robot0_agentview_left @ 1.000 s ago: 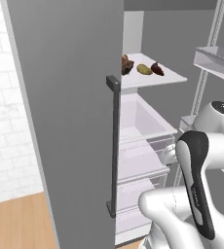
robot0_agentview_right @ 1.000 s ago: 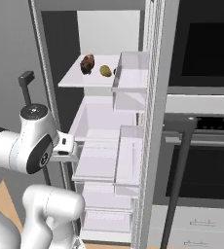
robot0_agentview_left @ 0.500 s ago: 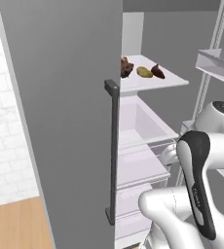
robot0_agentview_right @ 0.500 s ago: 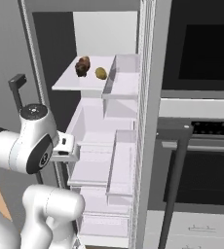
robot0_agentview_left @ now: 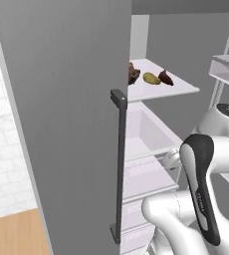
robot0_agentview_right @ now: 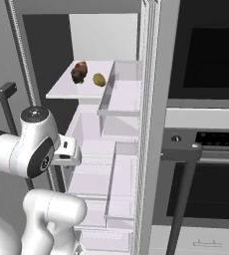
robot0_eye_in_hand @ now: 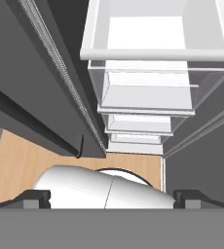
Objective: Place one potato and one steak in each tupperware on the nearby counter, to pack two identical lunches.
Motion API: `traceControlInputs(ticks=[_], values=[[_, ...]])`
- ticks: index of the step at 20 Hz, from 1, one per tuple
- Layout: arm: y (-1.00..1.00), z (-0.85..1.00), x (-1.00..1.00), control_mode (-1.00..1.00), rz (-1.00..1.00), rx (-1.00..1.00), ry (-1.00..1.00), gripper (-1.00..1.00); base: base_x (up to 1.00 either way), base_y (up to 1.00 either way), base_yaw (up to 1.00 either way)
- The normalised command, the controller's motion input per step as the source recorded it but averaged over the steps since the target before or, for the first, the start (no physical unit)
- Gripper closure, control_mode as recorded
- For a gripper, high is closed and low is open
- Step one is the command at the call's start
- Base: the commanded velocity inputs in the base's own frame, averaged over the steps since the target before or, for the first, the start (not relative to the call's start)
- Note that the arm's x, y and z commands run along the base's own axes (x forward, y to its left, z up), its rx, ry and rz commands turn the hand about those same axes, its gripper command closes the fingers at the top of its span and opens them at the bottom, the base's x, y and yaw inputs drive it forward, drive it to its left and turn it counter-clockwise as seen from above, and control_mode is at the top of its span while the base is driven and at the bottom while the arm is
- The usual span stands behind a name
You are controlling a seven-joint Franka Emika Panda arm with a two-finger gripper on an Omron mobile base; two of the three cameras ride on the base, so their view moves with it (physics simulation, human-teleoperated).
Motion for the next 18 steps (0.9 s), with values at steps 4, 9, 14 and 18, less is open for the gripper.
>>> traceControlInputs(ticks=[4, 9, 14, 18], values=[[0.0, 0.0, 0.0, 1.0, 0.0, 0.0, 0.0, -1.0, 0.0, 0.0, 0.0], [0.0, 0.0, 0.0, 1.0, 0.0, 0.0, 0.0, -1.0, 0.0, 0.0, 0.0], [0.05, 0.37, -0.07, -1.0, 0.0, 0.0, -0.12, -1.0, 0.0, 0.0, 0.0], [0.0, 0.57, -0.07, -1.0, 0.0, -0.01, -0.3, -1.0, 0.0, 0.0, 0.0]])
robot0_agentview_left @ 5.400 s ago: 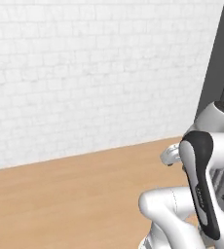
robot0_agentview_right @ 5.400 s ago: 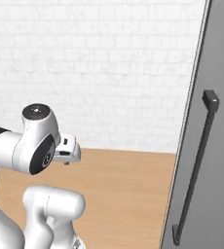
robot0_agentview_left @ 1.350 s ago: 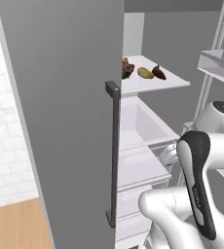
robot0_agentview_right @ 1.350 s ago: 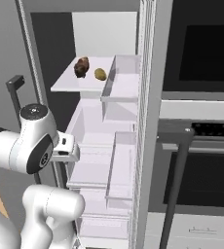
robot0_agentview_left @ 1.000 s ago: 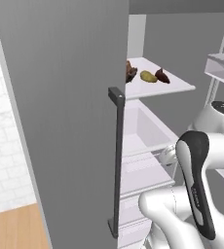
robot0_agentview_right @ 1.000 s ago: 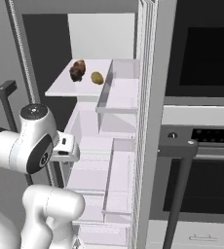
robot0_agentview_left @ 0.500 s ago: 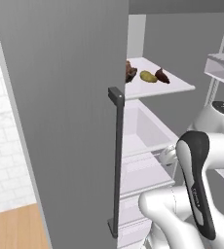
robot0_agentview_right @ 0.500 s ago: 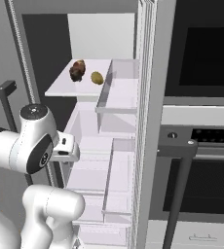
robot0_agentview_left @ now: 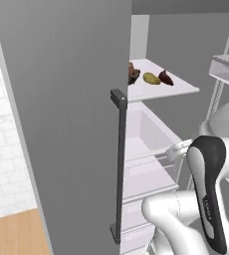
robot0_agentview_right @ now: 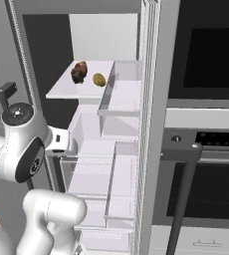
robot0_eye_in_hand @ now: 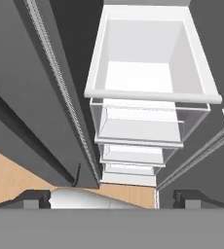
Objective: Place one potato and one steak in each tupperware on the nearby counter, to pack two identical lunches.
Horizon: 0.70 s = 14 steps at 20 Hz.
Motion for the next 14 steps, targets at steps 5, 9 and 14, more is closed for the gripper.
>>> traceControlInputs(ticks=[5, 9, 14], values=[[0.0, 0.78, 0.0, -1.0, 0.0, -0.11, -0.25, -1.0, 0.0, 0.0, 0.0], [0.0, 0.88, 0.18, -1.0, 0.0, -0.1, -0.2, -1.0, 0.0, 0.0, 0.0], [-0.11, 0.8, 0.52, -1.0, 0.0, -0.14, -0.08, -1.0, 0.0, 0.0, 0.0]])
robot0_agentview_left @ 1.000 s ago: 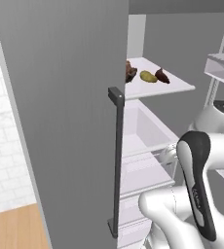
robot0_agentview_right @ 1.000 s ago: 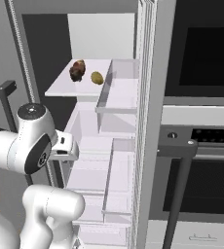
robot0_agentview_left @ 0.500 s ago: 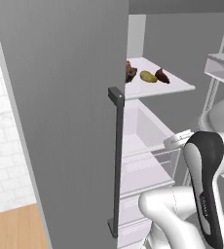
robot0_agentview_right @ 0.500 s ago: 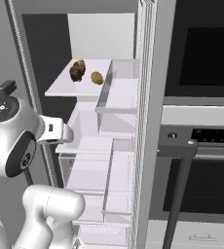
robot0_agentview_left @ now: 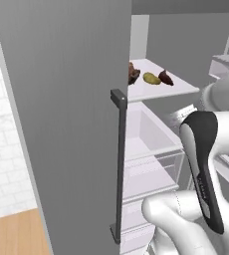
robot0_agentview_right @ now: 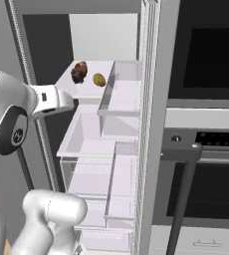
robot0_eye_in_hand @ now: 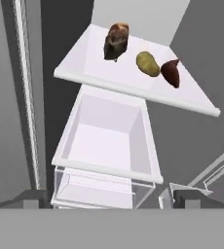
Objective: Place one potato and one steak in each tupperware on the nearby counter, to pack two identical lunches.
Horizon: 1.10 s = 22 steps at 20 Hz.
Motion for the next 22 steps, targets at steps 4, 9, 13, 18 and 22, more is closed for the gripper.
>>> traceControlInputs(ticks=[4, 9, 13, 18, 22], values=[[-0.34, 0.44, 0.73, -1.0, 0.0, -0.05, 0.0, -1.0, 0.0, 0.0, 0.0], [-0.3, 0.02, 0.81, -1.0, 0.0, 0.03, 0.01, -1.0, 0.0, 0.0, 0.0], [0.01, 0.0, 0.99, -1.0, -0.08, 0.0, 0.07, -1.0, 0.0, 0.0, 0.0], [-0.02, -0.05, 1.0, -1.0, -0.15, 0.08, 0.12, -1.0, 0.0, 0.0, 0.0], [-0.21, -0.31, 1.0, -1.0, -0.02, 0.09, 0.1, -1.0, 0.0, 0.0, 0.0]])
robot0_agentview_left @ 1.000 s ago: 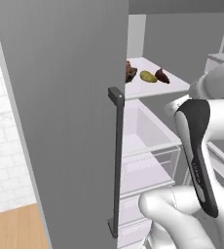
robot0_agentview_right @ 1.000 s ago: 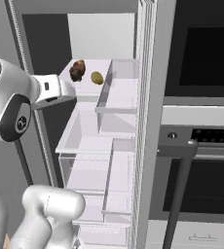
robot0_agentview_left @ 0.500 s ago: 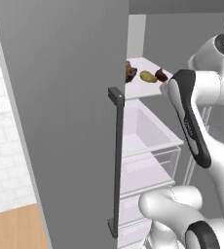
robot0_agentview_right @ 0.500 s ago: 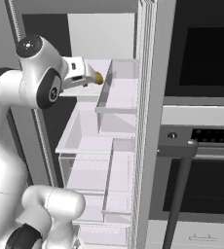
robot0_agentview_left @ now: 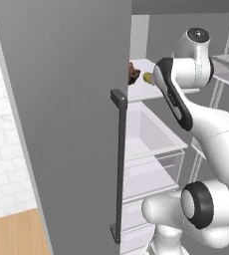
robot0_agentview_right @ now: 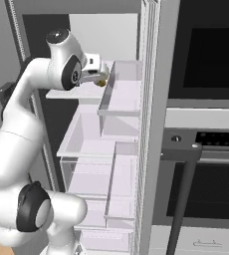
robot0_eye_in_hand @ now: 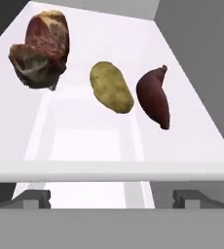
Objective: Place one potato and one steak in each tupperware on the nearby counter, to pack two identical lunches.
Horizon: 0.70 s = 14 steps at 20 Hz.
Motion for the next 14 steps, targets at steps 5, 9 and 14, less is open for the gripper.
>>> traceControlInputs(ticks=[5, 9, 14], values=[[-0.51, -0.24, 0.53, -1.0, 0.0, 0.04, 0.05, -1.0, 0.0, 0.0, 0.0], [-0.34, -0.28, 0.12, -1.0, 0.0, 0.0, -0.09, -1.0, 0.0, 0.0, 0.0], [-0.01, -0.24, 0.27, -1.0, 0.0, 0.0, -0.03, -1.0, 0.0, 0.0, 0.0]])
